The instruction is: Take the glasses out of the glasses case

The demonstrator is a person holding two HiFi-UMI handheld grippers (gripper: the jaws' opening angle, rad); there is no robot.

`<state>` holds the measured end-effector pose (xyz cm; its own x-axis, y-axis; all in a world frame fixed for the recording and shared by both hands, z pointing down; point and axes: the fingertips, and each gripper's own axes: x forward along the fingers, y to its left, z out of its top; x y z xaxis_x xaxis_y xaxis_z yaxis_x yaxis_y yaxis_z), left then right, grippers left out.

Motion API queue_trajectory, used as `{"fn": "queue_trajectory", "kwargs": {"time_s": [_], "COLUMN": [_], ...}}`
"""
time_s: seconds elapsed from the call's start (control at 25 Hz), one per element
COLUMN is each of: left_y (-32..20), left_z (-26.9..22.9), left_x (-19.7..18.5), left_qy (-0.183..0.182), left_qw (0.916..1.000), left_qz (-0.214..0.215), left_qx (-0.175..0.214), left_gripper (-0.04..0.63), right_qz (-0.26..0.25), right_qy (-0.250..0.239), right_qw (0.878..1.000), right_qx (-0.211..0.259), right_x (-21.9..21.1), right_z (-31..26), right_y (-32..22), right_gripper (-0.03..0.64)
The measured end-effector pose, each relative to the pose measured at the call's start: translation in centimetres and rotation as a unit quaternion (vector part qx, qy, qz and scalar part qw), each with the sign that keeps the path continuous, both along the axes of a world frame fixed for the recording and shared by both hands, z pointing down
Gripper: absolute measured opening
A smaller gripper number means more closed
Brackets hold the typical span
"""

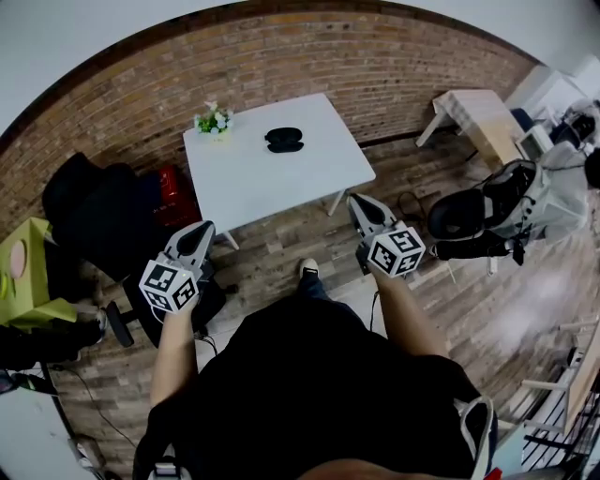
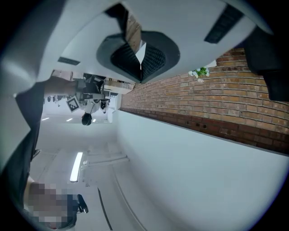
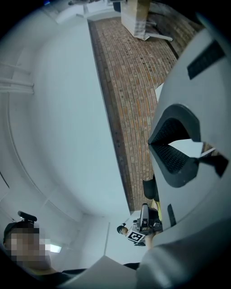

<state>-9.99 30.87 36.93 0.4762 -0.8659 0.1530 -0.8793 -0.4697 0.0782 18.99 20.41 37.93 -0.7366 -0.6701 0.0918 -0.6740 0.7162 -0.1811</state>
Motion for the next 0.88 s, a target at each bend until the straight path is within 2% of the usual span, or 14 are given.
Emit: {"fn": "queue_trajectory", "kwargs": {"time_s": [0.48, 0.88], "left_y": [-3.0, -5.5], "left_z": [0.8, 1.8], "left_x": [0.2, 0.1], "left_qy": [-0.019, -0.013], "left_qw": [0.9997, 0.9993], "left_qz": [-0.006, -0.023], "left_qx": [-0.015, -0.024], "left_gripper": [0.011, 0.011], "right_qz": [0.006, -0.003], "right_qy": [-0.016, -0.014], "right_qw": [1.0, 1.0], "right_qx": [0.003, -0.006], "right_x": [0.7, 1.1], "right_z": [-0.1, 0.6], "right_y": [-4.8, -8.4], "right_gripper": [0.015, 0.015]}}
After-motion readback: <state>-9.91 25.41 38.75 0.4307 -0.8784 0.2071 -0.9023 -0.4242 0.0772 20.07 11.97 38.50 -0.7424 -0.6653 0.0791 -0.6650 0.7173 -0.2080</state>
